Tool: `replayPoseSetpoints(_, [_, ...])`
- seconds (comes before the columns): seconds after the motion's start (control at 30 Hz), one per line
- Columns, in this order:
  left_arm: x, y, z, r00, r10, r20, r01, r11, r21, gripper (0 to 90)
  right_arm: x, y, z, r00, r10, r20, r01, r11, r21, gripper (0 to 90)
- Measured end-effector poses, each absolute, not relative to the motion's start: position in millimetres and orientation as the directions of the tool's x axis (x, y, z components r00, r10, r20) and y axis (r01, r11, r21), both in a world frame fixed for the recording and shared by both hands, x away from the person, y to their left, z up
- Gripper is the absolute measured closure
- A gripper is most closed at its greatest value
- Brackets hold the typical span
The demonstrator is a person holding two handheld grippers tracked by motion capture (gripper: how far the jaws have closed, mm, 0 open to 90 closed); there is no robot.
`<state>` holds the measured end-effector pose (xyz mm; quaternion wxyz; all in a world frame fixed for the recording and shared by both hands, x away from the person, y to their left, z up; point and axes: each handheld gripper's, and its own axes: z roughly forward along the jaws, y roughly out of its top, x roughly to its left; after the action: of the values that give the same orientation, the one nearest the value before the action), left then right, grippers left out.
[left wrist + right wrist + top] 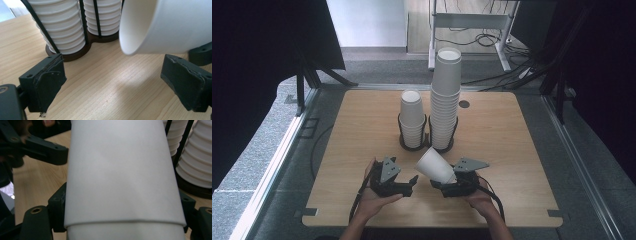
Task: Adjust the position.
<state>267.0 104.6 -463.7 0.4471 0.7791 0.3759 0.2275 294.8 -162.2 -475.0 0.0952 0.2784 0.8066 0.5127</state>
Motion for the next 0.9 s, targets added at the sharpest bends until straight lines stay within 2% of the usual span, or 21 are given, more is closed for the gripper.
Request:
replayPoseSetpoints(0.33, [267.0, 105.6, -462.8, 0.632, 0.774, -0.037, 0.394, -0.280, 0.876, 5.9, 286.0, -164.2, -475.8, -0.813, 0.570, 0.120, 0.299, 0.231, 0.926, 23.6])
replayPoseSetpoints(0.6, [268.3, 108.1, -462.6, 0.650, 0.749, -0.125, 0.426, -0.224, 0.876, 5.9, 284.5, -171.7, -478.0, -0.803, 0.575, 0.155, 0.273, 0.123, 0.954, 23.6])
replayPoseSetpoints(0.9, [269.3, 110.4, -461.8, 0.660, 0.726, -0.193, 0.447, -0.173, 0.878, 6.0, 280.9, -176.6, -475.5, -0.806, 0.571, 0.153, 0.235, 0.072, 0.969, 23.6])
